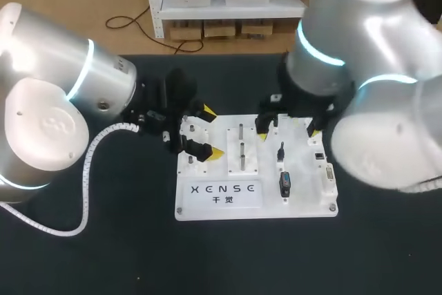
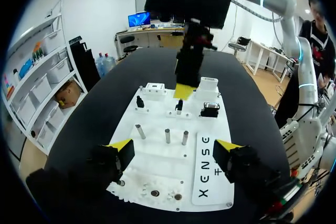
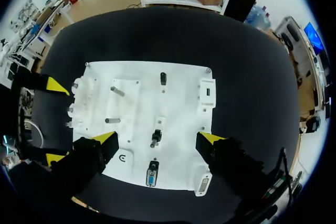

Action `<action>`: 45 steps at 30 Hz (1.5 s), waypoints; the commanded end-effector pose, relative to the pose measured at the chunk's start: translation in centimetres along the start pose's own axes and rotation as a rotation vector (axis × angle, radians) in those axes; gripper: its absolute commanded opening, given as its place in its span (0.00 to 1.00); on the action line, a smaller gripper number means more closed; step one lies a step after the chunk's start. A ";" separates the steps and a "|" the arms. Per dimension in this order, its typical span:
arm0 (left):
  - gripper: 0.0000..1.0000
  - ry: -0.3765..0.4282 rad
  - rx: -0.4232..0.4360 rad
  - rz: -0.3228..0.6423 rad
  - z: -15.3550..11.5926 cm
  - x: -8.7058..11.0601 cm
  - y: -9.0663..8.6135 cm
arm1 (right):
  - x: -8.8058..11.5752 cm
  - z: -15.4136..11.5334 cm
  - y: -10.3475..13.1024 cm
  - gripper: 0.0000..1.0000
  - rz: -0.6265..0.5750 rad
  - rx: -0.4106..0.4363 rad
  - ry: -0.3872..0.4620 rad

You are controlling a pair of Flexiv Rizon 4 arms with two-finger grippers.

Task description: Insert the Ethernet cable into its matching sockets.

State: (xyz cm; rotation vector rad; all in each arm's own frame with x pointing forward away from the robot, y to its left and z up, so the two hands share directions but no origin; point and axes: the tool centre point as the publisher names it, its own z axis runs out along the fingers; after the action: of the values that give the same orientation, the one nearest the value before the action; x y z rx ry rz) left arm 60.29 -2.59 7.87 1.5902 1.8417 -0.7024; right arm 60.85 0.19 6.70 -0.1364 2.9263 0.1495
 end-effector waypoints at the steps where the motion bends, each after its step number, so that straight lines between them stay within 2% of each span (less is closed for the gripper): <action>1: 1.00 0.007 -0.001 -0.002 0.1 -0.1 0.0 | 0.1 2.1 0.7 1.00 0.017 0.072 0.003; 12: 1.00 0.007 -0.001 -0.002 0.1 -0.1 0.0 | 0.9 3.8 0.9 1.00 0.038 0.090 0.028; 14: 1.00 0.007 -0.001 -0.002 0.1 -0.1 0.0 | 1.0 4.1 0.9 0.89 0.035 0.086 0.036; 15: 1.00 0.007 -0.001 -0.002 0.1 -0.1 0.0 | 1.0 4.2 1.0 0.67 0.033 0.084 0.039; 18: 1.00 0.007 -0.001 -0.002 0.1 -0.1 0.0 | 1.1 4.4 1.0 0.49 0.028 0.081 0.045; 33: 1.00 0.007 -0.001 -0.002 0.1 -0.1 0.0 | 1.4 4.7 0.3 0.36 0.034 0.072 0.057; 41: 1.00 0.007 -0.001 -0.002 0.1 -0.1 0.0 | 1.7 4.7 0.2 0.02 0.037 0.068 0.062; 45: 1.00 0.007 -0.001 -0.002 0.1 -0.1 0.0 | 1.8 4.5 0.2 0.00 0.037 0.068 0.060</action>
State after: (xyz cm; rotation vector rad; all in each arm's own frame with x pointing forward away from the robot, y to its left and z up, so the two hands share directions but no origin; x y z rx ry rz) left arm 60.28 -2.59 7.87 1.5902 1.8416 -0.7024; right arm 60.28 0.80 1.79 -0.0810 2.9986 0.0554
